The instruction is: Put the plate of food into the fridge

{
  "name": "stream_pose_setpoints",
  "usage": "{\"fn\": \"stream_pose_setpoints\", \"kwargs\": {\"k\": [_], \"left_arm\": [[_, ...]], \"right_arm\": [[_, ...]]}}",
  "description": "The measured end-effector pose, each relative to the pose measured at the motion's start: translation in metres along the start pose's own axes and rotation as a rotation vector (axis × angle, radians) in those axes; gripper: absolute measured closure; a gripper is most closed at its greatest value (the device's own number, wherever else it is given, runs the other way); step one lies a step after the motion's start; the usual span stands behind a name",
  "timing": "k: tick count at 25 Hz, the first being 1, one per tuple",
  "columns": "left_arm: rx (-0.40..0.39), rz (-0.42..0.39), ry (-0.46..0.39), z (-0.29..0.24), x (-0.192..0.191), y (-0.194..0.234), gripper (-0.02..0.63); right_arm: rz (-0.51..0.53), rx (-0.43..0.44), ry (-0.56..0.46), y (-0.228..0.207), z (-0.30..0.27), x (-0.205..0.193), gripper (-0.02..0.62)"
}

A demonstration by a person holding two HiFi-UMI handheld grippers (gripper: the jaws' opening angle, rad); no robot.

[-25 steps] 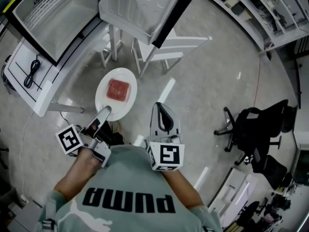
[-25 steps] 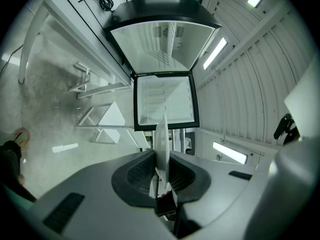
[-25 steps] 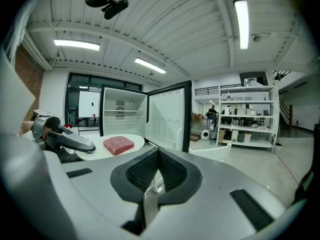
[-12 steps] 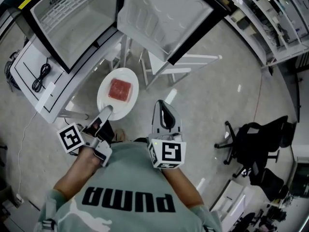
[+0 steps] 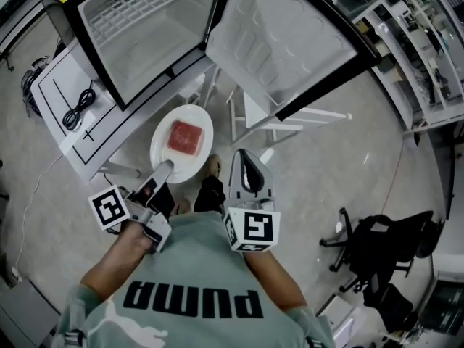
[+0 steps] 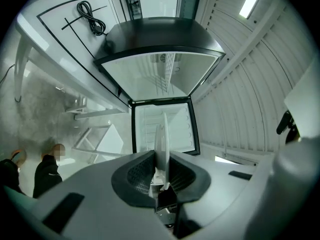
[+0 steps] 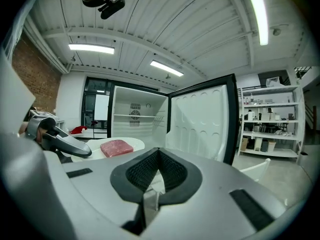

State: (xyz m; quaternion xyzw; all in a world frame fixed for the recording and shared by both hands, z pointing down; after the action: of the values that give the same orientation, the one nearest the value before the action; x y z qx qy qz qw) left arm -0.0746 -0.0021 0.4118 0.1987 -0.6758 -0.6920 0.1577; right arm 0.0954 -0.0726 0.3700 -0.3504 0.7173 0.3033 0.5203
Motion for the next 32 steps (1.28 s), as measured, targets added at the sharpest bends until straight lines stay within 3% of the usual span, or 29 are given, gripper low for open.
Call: {"fn": "stream_pose_setpoints", "kwargs": {"k": [13,32], "left_arm": [[0.042,0.003,-0.187,-0.039,0.057,0.009,0.555],[0.076,-0.009,-0.444,-0.116,0.138,-0.006,0.555]], "right_arm": [[0.024,0.193,-0.004,-0.013,-0.107,0.018,0.591],[0.055,0.428,-0.048,-0.040,-0.241,0.081,0.591]]}}
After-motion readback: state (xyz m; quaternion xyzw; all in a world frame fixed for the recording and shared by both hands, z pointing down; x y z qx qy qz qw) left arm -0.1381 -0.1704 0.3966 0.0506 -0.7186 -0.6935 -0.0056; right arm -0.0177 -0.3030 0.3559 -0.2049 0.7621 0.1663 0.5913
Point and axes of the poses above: the fingertips, and each gripper's own axes: z backward along the fingers, y to its left, x out of its top, the point moved 4 cm from there along z, backward along the fingers, and after that the axes turned 5 degrees about y, right-handed, at the moved point
